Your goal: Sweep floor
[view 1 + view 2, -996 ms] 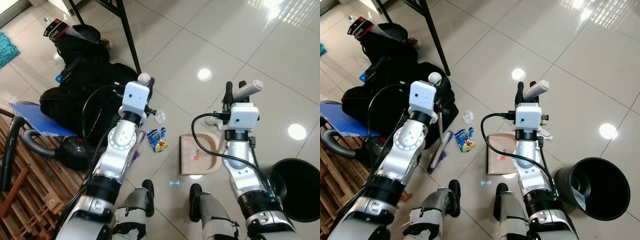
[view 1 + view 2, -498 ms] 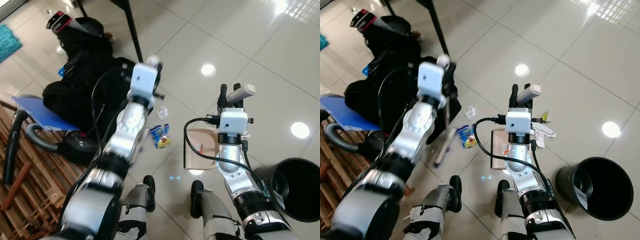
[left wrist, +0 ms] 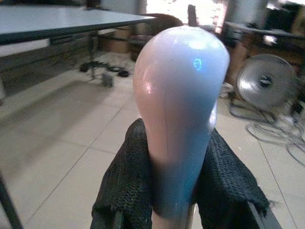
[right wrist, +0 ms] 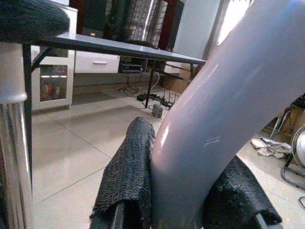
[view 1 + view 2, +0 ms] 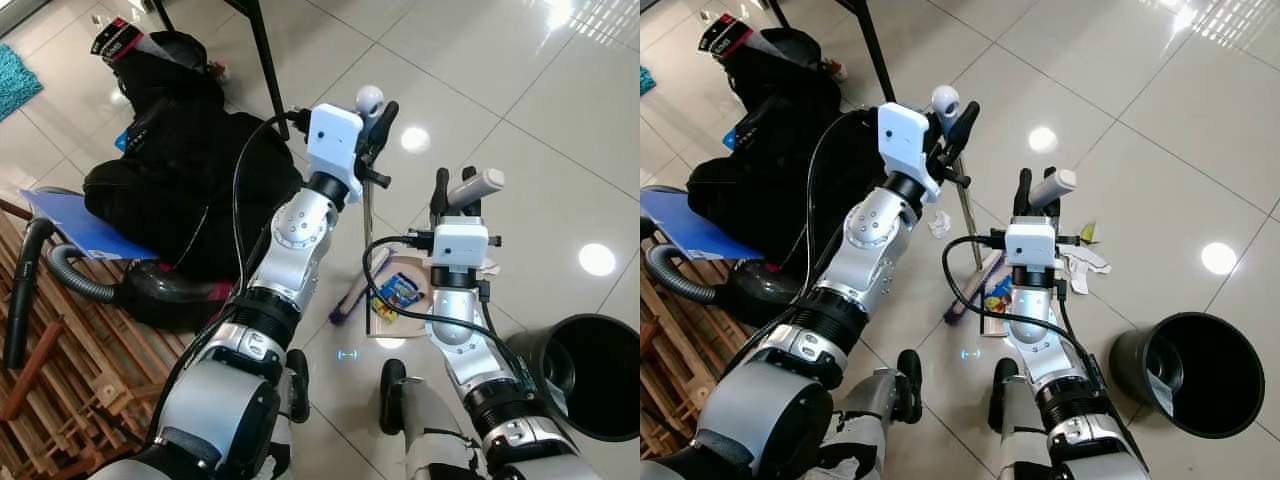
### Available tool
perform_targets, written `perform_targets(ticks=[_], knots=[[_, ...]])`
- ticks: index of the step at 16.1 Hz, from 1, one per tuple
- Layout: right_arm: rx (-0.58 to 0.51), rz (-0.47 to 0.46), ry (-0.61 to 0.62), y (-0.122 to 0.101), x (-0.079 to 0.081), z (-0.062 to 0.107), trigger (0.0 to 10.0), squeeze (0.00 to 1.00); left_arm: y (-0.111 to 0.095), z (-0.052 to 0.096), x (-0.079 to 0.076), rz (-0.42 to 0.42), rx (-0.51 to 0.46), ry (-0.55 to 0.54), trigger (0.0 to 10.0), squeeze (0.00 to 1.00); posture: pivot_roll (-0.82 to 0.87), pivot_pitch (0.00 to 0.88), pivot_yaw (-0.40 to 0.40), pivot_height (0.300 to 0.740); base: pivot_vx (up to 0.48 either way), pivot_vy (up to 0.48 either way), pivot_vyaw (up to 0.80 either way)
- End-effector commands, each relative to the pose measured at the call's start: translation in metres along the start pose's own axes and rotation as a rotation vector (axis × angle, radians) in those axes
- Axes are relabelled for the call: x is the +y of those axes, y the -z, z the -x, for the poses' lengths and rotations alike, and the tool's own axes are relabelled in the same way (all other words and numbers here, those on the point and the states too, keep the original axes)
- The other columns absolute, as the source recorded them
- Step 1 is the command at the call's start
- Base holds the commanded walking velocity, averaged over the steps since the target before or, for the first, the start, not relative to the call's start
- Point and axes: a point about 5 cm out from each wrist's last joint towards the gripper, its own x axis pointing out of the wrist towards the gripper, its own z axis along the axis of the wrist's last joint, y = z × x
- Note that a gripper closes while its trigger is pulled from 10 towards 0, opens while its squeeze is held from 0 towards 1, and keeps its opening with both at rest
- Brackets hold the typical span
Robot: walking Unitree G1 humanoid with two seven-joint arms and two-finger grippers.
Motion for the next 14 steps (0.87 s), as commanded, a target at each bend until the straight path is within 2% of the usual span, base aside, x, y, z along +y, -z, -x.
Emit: perform_targets(ticks=[1, 3, 4, 5, 9, 10, 14], knots=[[0.087, -0.005, 0.002, 0.011, 0.002, 0.014, 10.0, 0.0, -0.009, -0.009, -0.023, 0.16, -0.052, -0.039, 10.0, 0.0, 0.29, 0.416, 0.08, 0.74, 0.0, 0.0, 0.0], [0.098, -0.018, 0.02, 0.012, 0.001, 0.013, 10.0, 0.0, -0.015, -0.013, -0.017, 0.196, -0.071, -0.086, 10.0, 0.0, 0.27, 0.403, 0.076, 0.74, 0.0, 0.0, 0.0], [0.117, -0.044, 0.057, 0.013, -0.003, 0.011, 10.0, 0.0, -0.022, -0.018, -0.006, 0.264, -0.098, -0.159, 10.0, 0.0, 0.26, 0.391, 0.071, 0.74, 0.0, 0.0, 0.0], [0.134, -0.064, 0.096, 0.014, -0.009, 0.01, 10.0, 0.0, -0.031, -0.023, 0.005, 0.28, -0.123, -0.19, 10.0, 0.0, 0.24, 0.365, 0.065, 0.74, 0.0, 0.0, 0.0], [0.151, -0.074, 0.112, 0.016, -0.019, 0.012, 10.0, 0.0, -0.037, -0.022, 0.02, 0.153, -0.129, -0.116, 10.0, 0.0, 0.22, 0.327, 0.073, 0.74, 0.0, 0.0, 0.0], [0.156, -0.077, 0.116, 0.017, -0.024, 0.011, 10.0, 0.0, -0.038, -0.018, 0.027, 0.06, -0.115, -0.054, 10.0, 0.0, 0.21, 0.313, 0.067, 0.74, 0.0, 0.0, 0.0], [0.169, -0.077, 0.114, 0.019, -0.034, 0.011, 10.0, 0.0, -0.037, -0.003, 0.051, -0.057, -0.079, 0.021, 10.0, 0.0, 0.21, 0.252, 0.049, 0.74, 0.0, 0.0, 0.0]])
